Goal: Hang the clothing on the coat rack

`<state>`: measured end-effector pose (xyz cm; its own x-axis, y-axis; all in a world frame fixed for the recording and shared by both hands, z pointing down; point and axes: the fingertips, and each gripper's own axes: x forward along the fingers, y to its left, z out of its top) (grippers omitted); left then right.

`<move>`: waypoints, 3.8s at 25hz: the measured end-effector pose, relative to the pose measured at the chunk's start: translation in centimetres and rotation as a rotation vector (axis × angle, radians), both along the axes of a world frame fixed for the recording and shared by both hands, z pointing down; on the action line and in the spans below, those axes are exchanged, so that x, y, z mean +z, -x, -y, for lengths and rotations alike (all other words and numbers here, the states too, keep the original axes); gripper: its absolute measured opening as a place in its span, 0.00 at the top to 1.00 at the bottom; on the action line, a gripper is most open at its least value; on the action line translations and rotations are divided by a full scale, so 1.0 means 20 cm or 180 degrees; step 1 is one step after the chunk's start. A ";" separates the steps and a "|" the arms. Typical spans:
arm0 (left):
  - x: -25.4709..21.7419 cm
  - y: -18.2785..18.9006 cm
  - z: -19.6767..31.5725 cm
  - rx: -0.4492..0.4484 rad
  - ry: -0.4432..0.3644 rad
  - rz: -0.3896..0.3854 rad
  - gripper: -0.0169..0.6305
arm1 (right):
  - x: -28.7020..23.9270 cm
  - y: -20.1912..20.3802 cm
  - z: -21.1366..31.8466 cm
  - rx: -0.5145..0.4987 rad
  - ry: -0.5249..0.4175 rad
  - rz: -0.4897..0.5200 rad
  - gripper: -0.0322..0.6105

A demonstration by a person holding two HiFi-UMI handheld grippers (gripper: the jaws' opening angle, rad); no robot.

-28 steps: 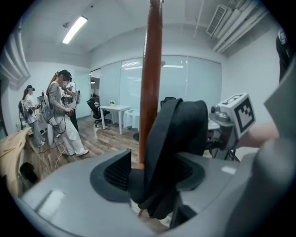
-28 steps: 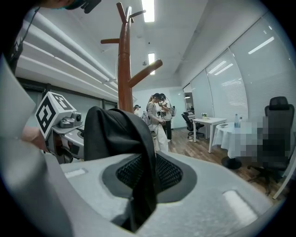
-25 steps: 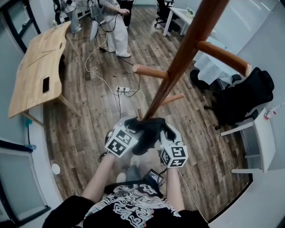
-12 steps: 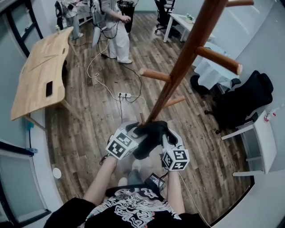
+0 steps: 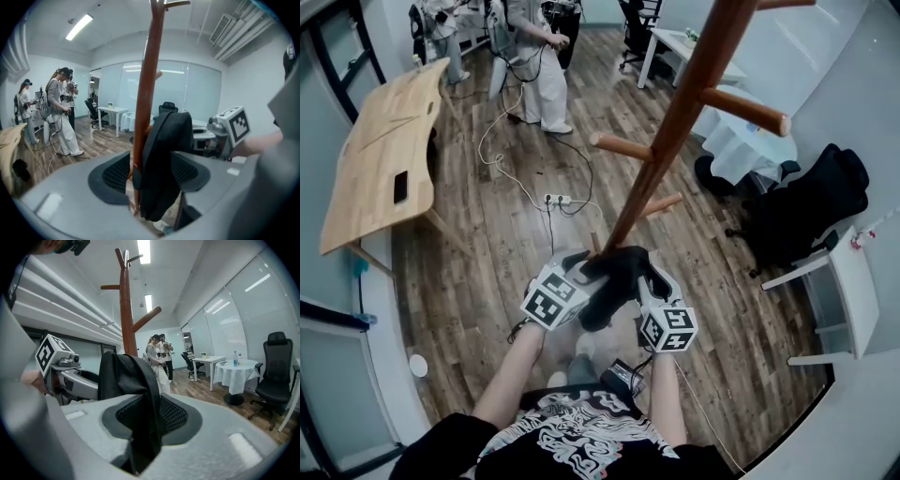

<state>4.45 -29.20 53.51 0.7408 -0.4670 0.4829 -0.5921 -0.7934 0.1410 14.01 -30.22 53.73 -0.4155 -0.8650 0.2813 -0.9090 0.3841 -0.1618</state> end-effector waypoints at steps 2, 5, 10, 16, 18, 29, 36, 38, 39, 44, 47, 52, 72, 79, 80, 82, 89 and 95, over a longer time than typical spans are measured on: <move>0.00 -0.01 0.00 0.0020 -0.0035 0.0000 0.61 | 0.00 -0.01 -0.01 -0.0006 -0.0013 -0.0003 0.79; 0.00 -0.02 0.00 0.0018 -0.0058 0.0003 0.61 | -0.01 -0.03 -0.02 0.0015 -0.0027 -0.0033 0.79; -0.02 -0.04 0.00 0.0026 -0.0075 -0.0002 0.61 | -0.02 -0.05 -0.05 0.0026 -0.0022 0.0027 0.79; -0.01 -0.04 -0.03 0.0035 -0.0053 0.0031 0.61 | -0.04 -0.05 -0.09 0.0006 -0.0021 0.0076 0.79; 0.00 -0.04 -0.05 0.0044 -0.0045 0.0035 0.61 | -0.04 -0.05 -0.11 0.0020 -0.0015 0.0088 0.79; 0.00 -0.02 -0.11 0.0014 -0.0081 0.0070 0.61 | -0.03 -0.05 -0.22 0.0042 -0.0027 0.0092 0.79; -0.01 -0.01 -0.17 0.0005 -0.0059 0.0096 0.61 | -0.06 -0.05 -0.28 0.0007 -0.0048 0.0106 0.79; 0.00 0.00 -0.19 -0.0001 -0.0062 0.0102 0.61 | -0.07 -0.05 -0.29 0.0016 -0.0073 0.0104 0.79; 0.00 0.01 -0.20 -0.0005 -0.0066 0.0099 0.61 | -0.08 -0.04 -0.30 0.0018 -0.0086 0.0096 0.79; -0.03 0.02 -0.25 -0.0046 -0.0106 0.0055 0.62 | -0.10 -0.04 -0.36 0.0024 -0.0132 0.0059 0.79; -0.02 0.02 -0.29 -0.0028 -0.0139 0.0002 0.65 | -0.11 -0.02 -0.41 -0.0014 -0.0137 0.0013 0.80; -0.05 0.05 -0.37 -0.0059 -0.0281 -0.0041 0.99 | -0.16 0.02 -0.51 -0.0047 -0.0234 -0.0130 0.93; -0.13 0.26 -0.82 -0.0122 -0.0567 -0.0054 0.99 | -0.27 0.13 -0.99 0.0344 -0.0361 -0.0262 0.95; -0.24 0.24 -0.80 -0.0262 -0.0741 -0.0174 0.99 | -0.30 0.06 -1.00 0.0423 -0.0403 -0.0219 0.95; -0.26 0.23 -0.79 -0.0304 -0.0788 -0.0194 0.99 | -0.31 0.05 -0.99 0.0417 -0.0411 -0.0197 0.95; -0.31 0.21 -0.77 -0.0394 -0.0877 -0.0245 0.99 | -0.32 0.02 -0.98 0.0399 -0.0436 -0.0179 0.95; -0.38 0.10 -0.72 -0.0547 -0.1044 -0.0192 0.99 | -0.38 -0.08 -0.95 0.0326 -0.0519 -0.0309 0.95; -0.40 0.02 -0.76 -0.0644 -0.1073 -0.0177 0.99 | -0.38 -0.19 -0.96 0.0308 -0.0557 -0.0185 0.95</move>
<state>4.11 -14.08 45.57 0.6383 -0.7317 0.2393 -0.7400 -0.6688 -0.0711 17.74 -10.95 46.06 -0.3155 -0.9379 0.1444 -0.9489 0.3121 -0.0464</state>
